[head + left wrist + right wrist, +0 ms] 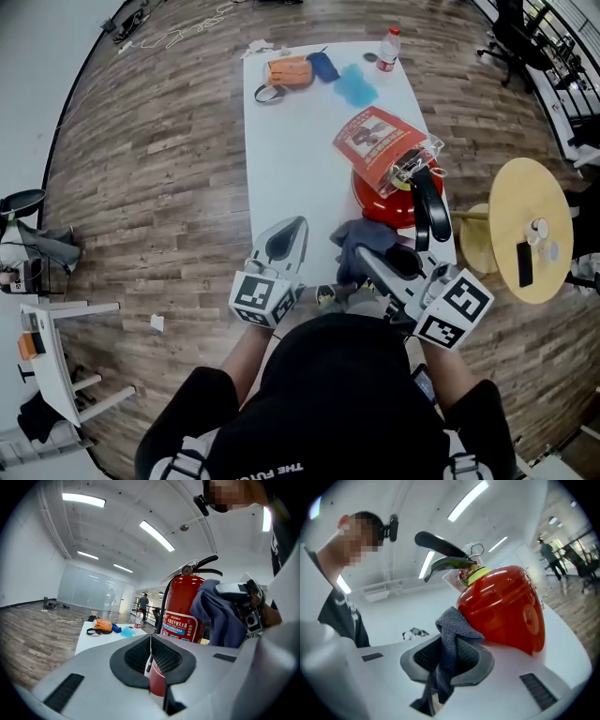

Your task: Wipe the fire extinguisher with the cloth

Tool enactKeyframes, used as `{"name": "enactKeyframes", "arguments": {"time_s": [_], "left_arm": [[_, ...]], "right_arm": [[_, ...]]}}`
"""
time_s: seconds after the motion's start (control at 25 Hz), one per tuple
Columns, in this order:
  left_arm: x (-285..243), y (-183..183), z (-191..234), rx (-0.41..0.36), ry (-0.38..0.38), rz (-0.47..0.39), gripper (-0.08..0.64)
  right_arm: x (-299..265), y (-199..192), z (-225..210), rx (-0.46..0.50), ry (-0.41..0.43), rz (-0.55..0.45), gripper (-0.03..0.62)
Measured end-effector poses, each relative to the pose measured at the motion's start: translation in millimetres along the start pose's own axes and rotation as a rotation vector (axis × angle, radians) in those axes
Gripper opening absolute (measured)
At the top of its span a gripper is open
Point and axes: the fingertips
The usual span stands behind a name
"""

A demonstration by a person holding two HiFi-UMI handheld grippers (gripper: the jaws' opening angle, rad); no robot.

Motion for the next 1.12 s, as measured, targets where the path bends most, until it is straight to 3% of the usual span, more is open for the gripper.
{"name": "enactKeyframes", "arguments": {"time_s": [0.12,0.24,0.32,0.4,0.48,0.56,0.72,0.76,0.84,0.92,1.04,1.12], "left_arm": [[14,-2,8,0.0,0.018,-0.022,0.023],[26,-4,13,0.009,0.024,-0.032,0.023],[29,-2,6,-0.001,-0.028,-0.04,0.025],[29,1,-12,-0.036,-0.148,-0.043,0.025],[24,-1,-36,-0.078,-0.301,-0.015,0.04],[17,-8,-58,-0.1,-0.441,0.04,0.313],[12,-10,-98,-0.18,-0.652,0.08,0.336],[10,-7,-101,-0.204,-0.663,0.079,0.336],[5,-9,-99,-0.254,-0.64,0.104,0.196],[1,-15,-95,-0.287,-0.618,0.142,0.112],[-2,-15,-93,-0.275,-0.629,0.145,0.098],[-6,-9,-78,-0.216,-0.58,0.124,0.096]], "right_arm": [[-21,-9,-2,-0.175,-0.054,-0.066,0.067],[-43,-51,-20,-0.26,-0.148,-0.013,0.067],[-50,-75,-32,-0.289,-0.199,0.042,0.067],[-51,-86,-33,-0.229,-0.198,0.076,0.067],[-50,-82,-25,-0.139,-0.13,0.078,0.069],[-47,-74,-14,-0.099,-0.03,0.071,0.069],[-37,-64,12,-0.065,0.178,0.079,0.069],[-36,-65,18,-0.024,0.208,0.099,0.069],[-34,-69,21,0.099,0.203,0.133,0.069],[-30,-71,15,0.201,0.161,0.166,0.074],[-18,-71,8,0.273,0.125,0.208,0.089],[-4,-66,-2,0.32,0.073,0.215,0.092]]}}
Point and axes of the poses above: the fingertips, and each gripper's own axes: x backward along the fingers, z to its left, y out of its top, and after that the axes turned 11 degrees about -y, right-handed
